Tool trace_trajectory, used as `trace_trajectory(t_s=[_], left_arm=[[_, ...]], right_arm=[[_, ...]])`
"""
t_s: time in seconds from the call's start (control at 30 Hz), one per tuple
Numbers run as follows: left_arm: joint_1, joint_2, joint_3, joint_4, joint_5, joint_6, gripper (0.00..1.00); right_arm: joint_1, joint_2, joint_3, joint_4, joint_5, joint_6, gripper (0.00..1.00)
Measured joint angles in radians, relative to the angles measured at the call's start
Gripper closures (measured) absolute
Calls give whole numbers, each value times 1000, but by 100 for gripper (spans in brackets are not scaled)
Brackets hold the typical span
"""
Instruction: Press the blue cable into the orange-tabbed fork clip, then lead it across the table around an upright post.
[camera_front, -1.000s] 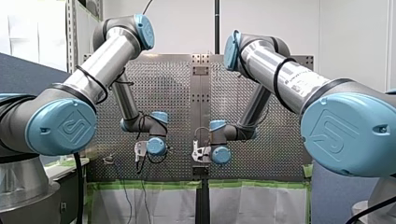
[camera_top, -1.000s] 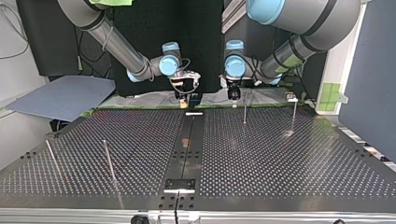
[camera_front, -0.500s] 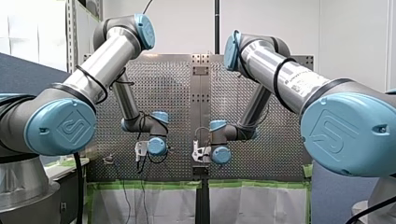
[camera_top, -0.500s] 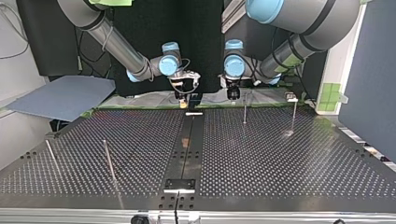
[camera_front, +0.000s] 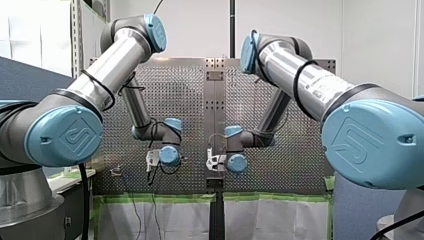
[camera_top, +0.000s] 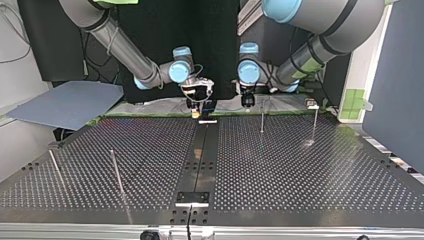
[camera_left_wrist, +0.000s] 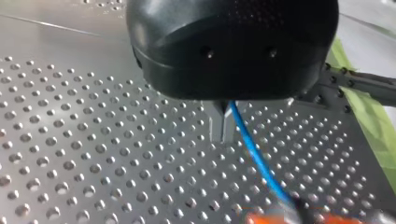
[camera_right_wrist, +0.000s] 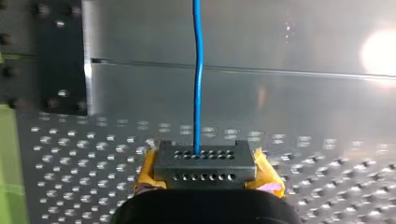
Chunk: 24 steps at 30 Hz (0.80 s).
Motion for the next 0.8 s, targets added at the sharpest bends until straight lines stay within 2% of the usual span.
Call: trace_trajectory(t_s=[0.1, 0.23, 0.37, 0.57, 0.8], left_arm=[[-12, 16, 16, -28, -1, 18, 100], [-27, 48, 23, -65, -2, 24, 100], [-40, 83, 24, -101, -10, 5, 100], [-45, 139, 26, -157, -46, -42, 100], [-60, 208, 27, -197, -66, -38, 100]], right_arm=[[0, -23, 0, 17, 0, -3, 100], [0, -58, 0, 48, 0, 1, 100], [1, -98, -1, 86, 1, 7, 100], [5, -150, -1, 115, -1, 17, 100], [5, -214, -1, 154, -1, 17, 100]])
